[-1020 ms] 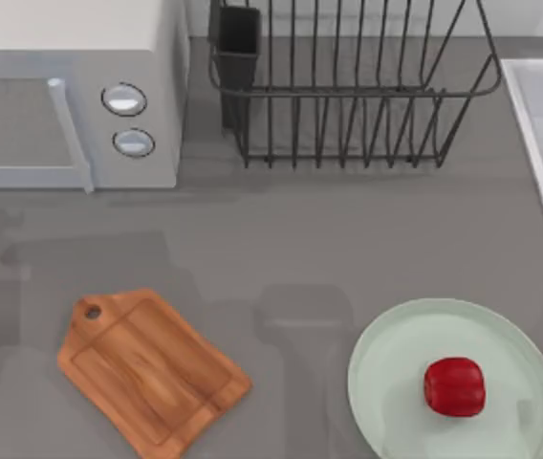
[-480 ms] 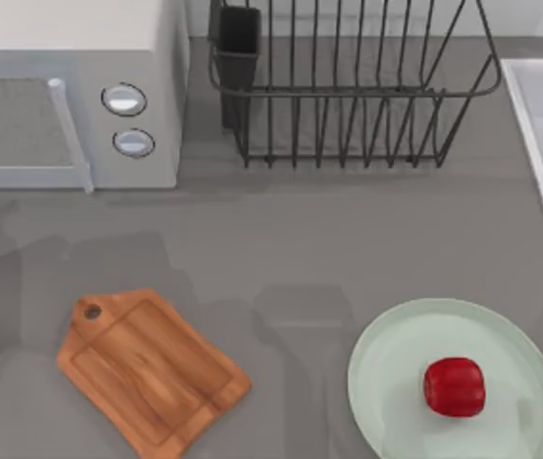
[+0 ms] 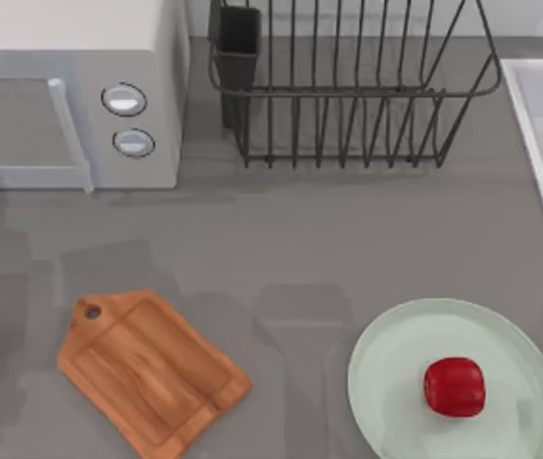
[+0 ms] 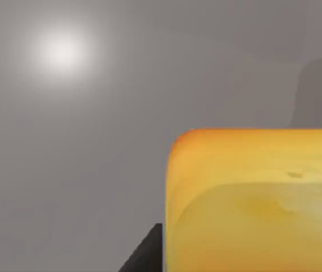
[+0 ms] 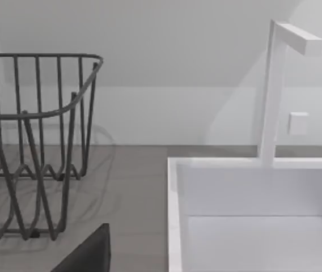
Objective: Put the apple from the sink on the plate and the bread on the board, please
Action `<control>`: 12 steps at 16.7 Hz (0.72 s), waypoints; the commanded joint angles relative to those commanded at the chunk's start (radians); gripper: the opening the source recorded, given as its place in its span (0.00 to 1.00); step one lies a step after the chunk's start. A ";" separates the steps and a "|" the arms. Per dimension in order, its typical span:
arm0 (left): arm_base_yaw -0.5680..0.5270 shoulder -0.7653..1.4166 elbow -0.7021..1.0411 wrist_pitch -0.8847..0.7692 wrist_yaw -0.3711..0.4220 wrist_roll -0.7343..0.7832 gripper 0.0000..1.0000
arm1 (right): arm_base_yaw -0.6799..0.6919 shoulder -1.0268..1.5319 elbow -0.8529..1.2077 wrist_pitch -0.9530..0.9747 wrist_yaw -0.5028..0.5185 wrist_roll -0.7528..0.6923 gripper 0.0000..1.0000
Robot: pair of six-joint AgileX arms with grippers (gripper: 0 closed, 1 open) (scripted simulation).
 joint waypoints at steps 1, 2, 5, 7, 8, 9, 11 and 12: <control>-0.013 0.005 -0.016 -0.003 -0.016 -0.129 0.00 | 0.000 0.000 0.000 0.000 0.000 0.000 1.00; -0.028 0.008 -0.031 -0.006 -0.030 -0.259 0.00 | 0.000 0.000 0.000 0.000 0.000 0.000 1.00; -0.080 0.009 -0.072 -0.015 -0.058 -0.649 0.00 | 0.000 0.000 0.000 0.000 0.000 0.000 1.00; -0.122 0.001 -0.092 -0.020 -0.063 -0.902 0.00 | 0.000 0.000 0.000 0.000 0.000 0.000 1.00; -0.145 -0.005 -0.100 -0.022 -0.060 -1.025 0.00 | 0.000 0.000 0.000 0.000 0.000 0.000 1.00; -0.169 -0.012 -0.106 -0.023 -0.055 -1.146 0.00 | 0.000 0.000 0.000 0.000 0.000 0.000 1.00; -0.222 -0.030 -0.115 -0.024 -0.034 -1.374 0.00 | 0.000 0.000 0.000 0.000 0.000 0.000 1.00; -0.250 -0.041 -0.119 -0.022 -0.020 -1.481 0.00 | 0.000 0.000 0.000 0.000 0.000 0.000 1.00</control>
